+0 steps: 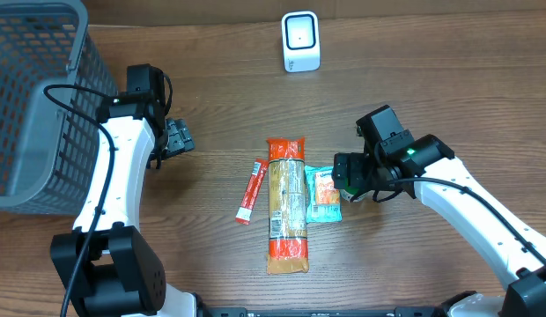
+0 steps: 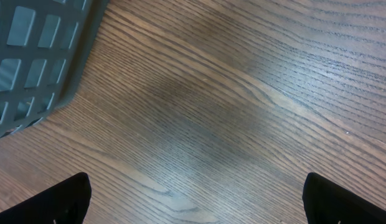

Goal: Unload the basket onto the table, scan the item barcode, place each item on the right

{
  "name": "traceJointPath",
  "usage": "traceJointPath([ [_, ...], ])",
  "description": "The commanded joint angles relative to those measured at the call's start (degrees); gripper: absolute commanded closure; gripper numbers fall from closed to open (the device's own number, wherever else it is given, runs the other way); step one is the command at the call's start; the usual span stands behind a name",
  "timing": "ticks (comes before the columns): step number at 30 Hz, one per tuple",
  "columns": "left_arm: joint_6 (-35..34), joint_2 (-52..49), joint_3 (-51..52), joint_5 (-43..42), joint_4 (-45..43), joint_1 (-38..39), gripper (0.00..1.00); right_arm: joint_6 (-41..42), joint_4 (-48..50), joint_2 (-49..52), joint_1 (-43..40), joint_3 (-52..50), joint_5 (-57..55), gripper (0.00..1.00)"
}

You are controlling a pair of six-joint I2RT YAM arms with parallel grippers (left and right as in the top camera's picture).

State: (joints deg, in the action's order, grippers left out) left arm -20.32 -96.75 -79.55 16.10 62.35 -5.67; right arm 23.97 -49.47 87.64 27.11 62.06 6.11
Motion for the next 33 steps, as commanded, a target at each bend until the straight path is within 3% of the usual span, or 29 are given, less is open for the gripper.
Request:
traceJointPath([
  [1,1.49,1.22,-1.07,0.37,-0.02,0.07,0.0,0.09,0.28,-0.81,0.31,-0.63,0.83,0.0],
  [33,1.49,1.22,-1.07,0.37,-0.02,0.07,0.0,0.07,6.16,-0.81,0.31,-7.63,-3.52,0.05],
])
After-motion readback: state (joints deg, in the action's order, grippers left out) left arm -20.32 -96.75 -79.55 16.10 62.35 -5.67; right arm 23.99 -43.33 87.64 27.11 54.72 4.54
